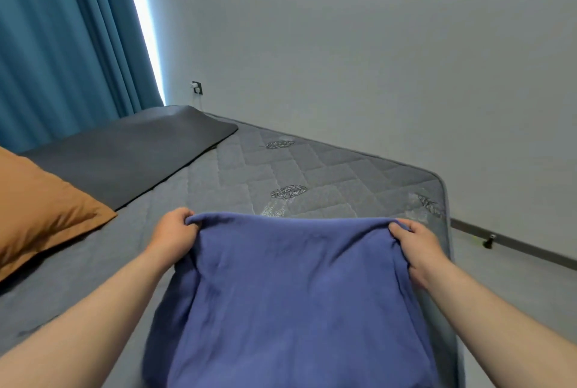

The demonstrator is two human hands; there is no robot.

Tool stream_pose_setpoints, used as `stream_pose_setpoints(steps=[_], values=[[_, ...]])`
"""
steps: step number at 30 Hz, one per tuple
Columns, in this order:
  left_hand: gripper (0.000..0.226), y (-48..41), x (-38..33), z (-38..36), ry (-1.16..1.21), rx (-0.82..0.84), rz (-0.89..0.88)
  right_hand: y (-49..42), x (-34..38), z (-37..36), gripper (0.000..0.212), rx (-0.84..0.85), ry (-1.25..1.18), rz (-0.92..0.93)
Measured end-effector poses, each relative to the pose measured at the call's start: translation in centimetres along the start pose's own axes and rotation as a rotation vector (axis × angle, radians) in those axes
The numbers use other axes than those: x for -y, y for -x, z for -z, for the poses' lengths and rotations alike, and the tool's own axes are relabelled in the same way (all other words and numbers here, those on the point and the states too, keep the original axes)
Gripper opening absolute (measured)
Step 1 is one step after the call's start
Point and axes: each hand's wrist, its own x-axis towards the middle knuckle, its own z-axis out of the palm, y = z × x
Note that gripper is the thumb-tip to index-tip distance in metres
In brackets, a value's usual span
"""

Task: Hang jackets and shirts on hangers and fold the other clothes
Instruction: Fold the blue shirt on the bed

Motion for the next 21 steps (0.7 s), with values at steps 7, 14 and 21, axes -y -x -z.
stream_pose_setpoints(steps=[7, 14, 21], values=[[0.083, 8.2, 4.3, -11.3, -0.453, 0.188, -0.387, 1.1, -10.1, 2.1, 0.070, 0.075, 0.271, -0.517], [0.086, 12.2, 3.9, -19.4, -0.510, 0.360, -0.671, 3.2, -12.8, 3.5, 0.077, 0.031, 0.925, -0.274], [0.079, 12.5, 4.4, -18.7, -0.444, 0.355, -0.640, 3.3, -11.3, 3.5, 0.092, 0.270, -0.083, -0.350]])
